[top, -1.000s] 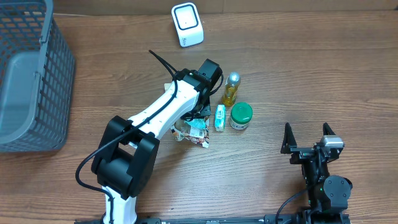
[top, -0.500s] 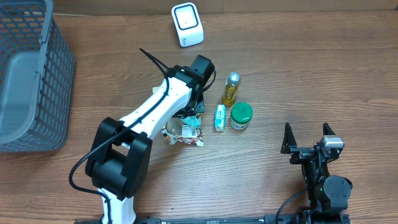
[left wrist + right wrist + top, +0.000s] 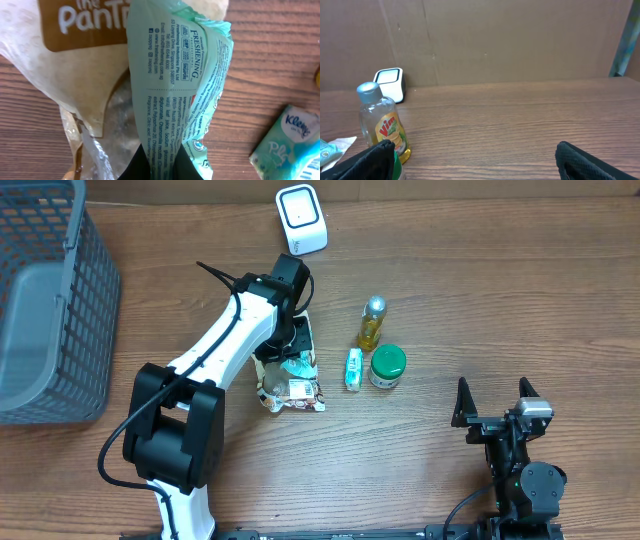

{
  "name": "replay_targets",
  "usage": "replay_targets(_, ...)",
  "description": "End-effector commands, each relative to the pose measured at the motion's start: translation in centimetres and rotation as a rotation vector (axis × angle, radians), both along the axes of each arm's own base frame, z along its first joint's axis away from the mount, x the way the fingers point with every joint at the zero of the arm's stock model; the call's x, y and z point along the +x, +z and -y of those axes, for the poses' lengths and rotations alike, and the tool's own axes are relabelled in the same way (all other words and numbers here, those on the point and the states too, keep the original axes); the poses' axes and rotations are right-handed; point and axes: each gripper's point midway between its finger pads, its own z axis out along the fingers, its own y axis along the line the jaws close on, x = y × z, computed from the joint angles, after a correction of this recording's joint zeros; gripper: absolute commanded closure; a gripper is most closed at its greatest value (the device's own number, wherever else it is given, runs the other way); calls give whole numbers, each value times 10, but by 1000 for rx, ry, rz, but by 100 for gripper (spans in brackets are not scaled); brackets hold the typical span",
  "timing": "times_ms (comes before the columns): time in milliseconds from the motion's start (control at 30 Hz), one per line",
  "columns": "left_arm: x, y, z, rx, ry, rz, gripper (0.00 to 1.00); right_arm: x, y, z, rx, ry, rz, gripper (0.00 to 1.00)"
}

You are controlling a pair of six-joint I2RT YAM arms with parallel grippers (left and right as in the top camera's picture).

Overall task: Scan the item barcode
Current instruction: 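Lower the package onto the table left of the Kleenex pack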

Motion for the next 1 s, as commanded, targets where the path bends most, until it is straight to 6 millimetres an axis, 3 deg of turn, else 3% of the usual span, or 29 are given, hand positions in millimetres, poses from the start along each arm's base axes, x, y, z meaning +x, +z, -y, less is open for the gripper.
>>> replay_targets(0,1,18,9,-31,-30,39,93,0,-2,2,3,-13,3,0)
replay_targets(100,0,17,8,-13,-21,43,89,0,-2,2,3,-13,3,0)
replay_targets(433,-16,14,-15,118,-14,-9,90,0,-2,2,3,-13,3,0)
replay_targets(633,-23,-6,-21,154,-41,-45,96,0,-2,2,3,-13,3,0)
replay_targets(767,-32,-23,-18,124,-44,-71,96,0,-2,3,3,-13,3,0)
replay_targets(900,-31,-23,-1,29,-51,-77,96,0,-2,2,3,-13,3,0)
replay_targets(967,-31,-21,11,-36,-69,-80,91,0,-2,3,3,-13,3,0)
